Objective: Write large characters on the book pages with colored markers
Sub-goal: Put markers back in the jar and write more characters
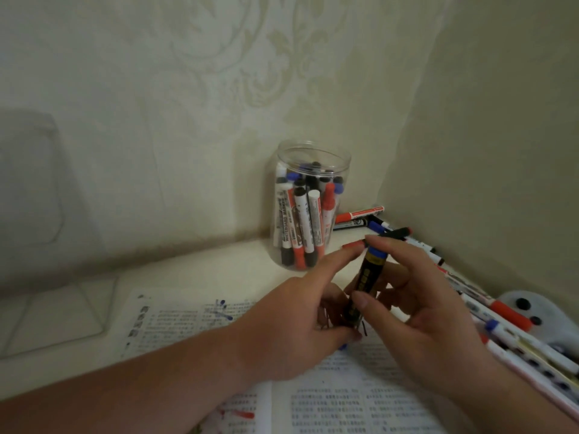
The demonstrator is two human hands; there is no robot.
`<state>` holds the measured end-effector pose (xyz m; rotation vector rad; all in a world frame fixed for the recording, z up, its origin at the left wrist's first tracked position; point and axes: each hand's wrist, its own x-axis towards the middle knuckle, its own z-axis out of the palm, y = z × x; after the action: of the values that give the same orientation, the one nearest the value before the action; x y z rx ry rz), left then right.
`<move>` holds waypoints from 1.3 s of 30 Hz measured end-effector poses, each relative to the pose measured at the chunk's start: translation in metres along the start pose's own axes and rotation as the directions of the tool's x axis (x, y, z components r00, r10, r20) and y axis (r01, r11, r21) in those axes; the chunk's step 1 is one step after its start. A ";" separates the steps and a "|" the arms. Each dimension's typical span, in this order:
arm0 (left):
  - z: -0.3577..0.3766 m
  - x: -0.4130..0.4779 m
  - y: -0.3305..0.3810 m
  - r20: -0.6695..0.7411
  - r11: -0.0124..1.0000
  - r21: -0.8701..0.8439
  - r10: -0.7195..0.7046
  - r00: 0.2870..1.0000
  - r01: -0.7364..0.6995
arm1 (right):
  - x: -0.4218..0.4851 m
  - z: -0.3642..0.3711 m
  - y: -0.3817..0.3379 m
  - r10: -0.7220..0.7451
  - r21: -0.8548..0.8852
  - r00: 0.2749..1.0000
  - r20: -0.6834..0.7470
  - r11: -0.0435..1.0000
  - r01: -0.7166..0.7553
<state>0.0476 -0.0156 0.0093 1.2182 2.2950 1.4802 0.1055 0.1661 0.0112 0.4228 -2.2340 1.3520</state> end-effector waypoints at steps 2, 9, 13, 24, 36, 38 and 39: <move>-0.002 0.000 -0.002 -0.039 1.000 0.001 0.016 0.999 -0.016 | 0.002 0.000 0.000 0.008 0.028 1.000 -0.020 1.000 -0.007; -0.004 0.004 -0.012 -0.237 0.998 -0.039 0.031 0.971 -0.041 | 0.008 0.005 -0.004 0.097 0.171 0.973 -0.209 0.983 -0.061; -0.003 0.003 -0.009 -0.262 0.989 -0.138 0.023 0.965 -0.061 | 0.010 0.010 -0.002 0.195 0.124 0.969 -0.153 0.976 -0.177; -0.009 0.009 -0.010 -0.331 0.931 -0.364 -0.114 0.937 -0.016 | 0.008 0.001 -0.015 0.287 0.154 0.956 0.061 0.944 -0.293; -0.037 0.030 -0.027 -0.512 0.954 -0.062 -0.284 0.810 0.295 | 0.019 -0.018 -0.014 0.393 0.556 0.883 -0.257 0.807 -0.198; -0.034 0.034 -0.032 -0.487 0.960 -0.058 -0.266 0.832 0.272 | 0.020 -0.015 -0.015 0.427 0.606 0.867 -0.257 0.770 -0.200; -0.033 0.035 -0.035 -0.485 0.963 -0.042 -0.254 0.837 0.268 | 0.022 -0.015 -0.017 0.451 0.647 0.858 -0.248 0.736 -0.200</move>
<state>-0.0119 -0.0203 0.0072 0.5292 2.6574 1.8081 0.0998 0.1710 0.0415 -0.0703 -1.5466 2.1383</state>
